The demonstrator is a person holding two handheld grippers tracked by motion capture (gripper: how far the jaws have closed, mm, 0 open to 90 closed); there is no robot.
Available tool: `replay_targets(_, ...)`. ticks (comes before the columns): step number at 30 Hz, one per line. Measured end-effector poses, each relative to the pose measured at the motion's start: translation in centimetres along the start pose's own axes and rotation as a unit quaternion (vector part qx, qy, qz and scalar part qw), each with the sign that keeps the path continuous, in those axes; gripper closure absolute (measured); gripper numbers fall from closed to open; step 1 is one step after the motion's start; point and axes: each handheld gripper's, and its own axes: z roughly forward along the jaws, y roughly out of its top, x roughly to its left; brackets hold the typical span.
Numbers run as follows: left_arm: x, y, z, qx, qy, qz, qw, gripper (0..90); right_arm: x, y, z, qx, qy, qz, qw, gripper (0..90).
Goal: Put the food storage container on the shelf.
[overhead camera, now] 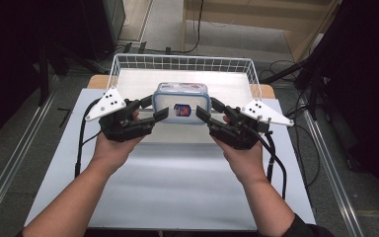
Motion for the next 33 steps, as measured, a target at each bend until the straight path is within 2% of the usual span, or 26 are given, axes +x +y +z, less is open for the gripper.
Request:
replay_targets(2,0.3,0.3,0.3,0.001,0.000,0.001,1.0000,46.4,-0.4,0.1,0.3,0.000,0.002,0.008,1.0000,51.4)
replay_targets(7,1.2,0.7,1.3,-0.002,0.002,-0.015,0.9999,46.2,-1.7,0.5,1.2,-0.001,0.005,0.036,0.9994,51.3)
replay_targets(11,2.1,0.7,2.2,-0.002,0.001,-0.034,0.9994,46.0,-2.5,0.7,2.0,0.006,-0.002,0.042,0.9991,51.2)
replay_targets(16,2.8,0.5,3.2,0.010,0.002,-0.059,0.9982,46.0,-3.7,0.8,2.8,0.019,-0.002,0.071,0.9973,50.9)
replay_targets(23,3.6,0.2,3.8,0.021,0.005,-0.094,0.9953,46.2,-4.6,0.9,3.7,0.038,-0.005,0.092,0.9950,50.7)
replay_targets(26,4.0,0.2,3.8,0.024,0.001,-0.118,0.9927,46.7,-4.9,0.9,4.1,0.049,-0.001,0.110,0.9927,50.8)
replay_targets(33,4.2,0.5,4.1,0.034,0.005,-0.146,0.9887,47.1,-5.6,0.8,4.5,0.063,0.005,0.153,0.9862,50.8)
